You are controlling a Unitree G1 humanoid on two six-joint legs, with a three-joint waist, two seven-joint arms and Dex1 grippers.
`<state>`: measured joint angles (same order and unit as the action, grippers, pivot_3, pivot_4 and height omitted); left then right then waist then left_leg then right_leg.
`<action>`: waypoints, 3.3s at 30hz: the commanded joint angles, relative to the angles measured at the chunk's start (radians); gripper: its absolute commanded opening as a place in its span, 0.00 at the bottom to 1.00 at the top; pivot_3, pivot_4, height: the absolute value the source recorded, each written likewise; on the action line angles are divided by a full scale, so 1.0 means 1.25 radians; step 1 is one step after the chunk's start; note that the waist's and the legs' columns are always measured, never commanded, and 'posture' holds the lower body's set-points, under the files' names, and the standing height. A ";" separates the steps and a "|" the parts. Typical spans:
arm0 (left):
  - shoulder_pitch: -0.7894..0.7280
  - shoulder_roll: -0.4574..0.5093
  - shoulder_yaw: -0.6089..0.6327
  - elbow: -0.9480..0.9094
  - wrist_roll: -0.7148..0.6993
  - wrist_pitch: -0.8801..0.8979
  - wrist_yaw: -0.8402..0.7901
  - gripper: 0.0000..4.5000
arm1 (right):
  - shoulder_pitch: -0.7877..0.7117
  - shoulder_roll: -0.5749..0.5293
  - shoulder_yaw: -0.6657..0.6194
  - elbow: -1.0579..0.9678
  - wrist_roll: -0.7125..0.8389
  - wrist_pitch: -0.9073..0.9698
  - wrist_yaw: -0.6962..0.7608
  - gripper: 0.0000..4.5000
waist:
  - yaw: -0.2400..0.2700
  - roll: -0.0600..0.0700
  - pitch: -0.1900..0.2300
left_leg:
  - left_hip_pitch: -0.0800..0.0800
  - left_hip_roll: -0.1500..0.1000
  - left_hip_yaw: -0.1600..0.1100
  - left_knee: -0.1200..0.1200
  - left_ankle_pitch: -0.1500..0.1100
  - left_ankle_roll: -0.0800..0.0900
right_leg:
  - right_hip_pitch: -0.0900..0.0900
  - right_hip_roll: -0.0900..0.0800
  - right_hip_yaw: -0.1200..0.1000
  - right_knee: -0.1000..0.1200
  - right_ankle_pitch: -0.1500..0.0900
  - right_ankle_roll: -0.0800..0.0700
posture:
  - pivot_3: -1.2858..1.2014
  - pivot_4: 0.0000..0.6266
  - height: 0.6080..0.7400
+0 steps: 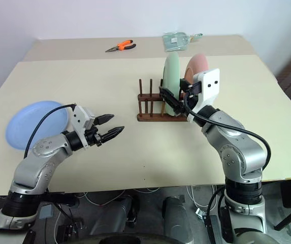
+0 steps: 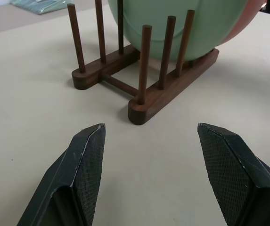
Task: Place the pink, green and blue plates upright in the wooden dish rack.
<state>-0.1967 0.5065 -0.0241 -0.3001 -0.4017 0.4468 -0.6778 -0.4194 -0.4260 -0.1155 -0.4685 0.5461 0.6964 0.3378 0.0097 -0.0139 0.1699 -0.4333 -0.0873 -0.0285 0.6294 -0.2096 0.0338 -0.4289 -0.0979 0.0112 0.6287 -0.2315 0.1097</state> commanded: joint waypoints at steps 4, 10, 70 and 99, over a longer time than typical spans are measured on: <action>0.001 -0.002 0.040 -0.005 -0.001 0.000 0.028 0.71 | -0.063 -0.113 0.025 -0.032 -0.146 -0.137 0.046 0.71 | 0.001 0.000 0.000 | 0.000 0.000 0.000 0.000 0.000 0.000 | 0.000 0.000 0.000 0.000 0.000 0.000 | 0.52 0.24 0.84; -0.081 -0.061 0.241 0.119 0.040 0.025 0.319 0.99 | -0.124 -0.177 0.093 -0.030 -0.211 -0.220 0.143 0.99 | -0.001 -0.001 0.000 | 0.000 0.001 0.000 0.001 0.001 0.001 | 0.000 0.001 -0.001 0.000 0.000 0.000 | 0.52 0.24 0.84; -0.481 -0.171 0.452 -0.014 -0.255 0.190 0.675 0.66 | -0.187 -0.014 0.378 0.209 -0.740 -0.587 0.143 0.00 | -0.016 -0.006 0.000 | 0.001 0.000 -0.001 0.001 0.005 -0.006 | 0.001 0.002 -0.006 0.002 0.002 0.003 | 0.52 0.24 0.84; 0.076 -0.038 0.067 0.031 0.156 -0.224 0.226 0.66 | -0.067 0.314 0.072 -0.050 0.076 0.016 -0.132 0.00 | -0.018 -0.003 0.000 | 0.004 0.000 -0.001 -0.007 0.001 -0.002 | -0.003 -0.001 -0.004 0.001 0.001 -0.001 | 0.52 0.24 0.84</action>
<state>-0.0943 0.4620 0.0487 -0.2217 -0.2075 0.1699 -0.3930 -0.5005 -0.0275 -0.0318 -0.5204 0.6559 0.7463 0.1785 -0.0126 -0.0176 0.1695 -0.4277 -0.0871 -0.0303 0.6201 -0.2084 0.0308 -0.4323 -0.0987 0.0058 0.6298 -0.2308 0.1079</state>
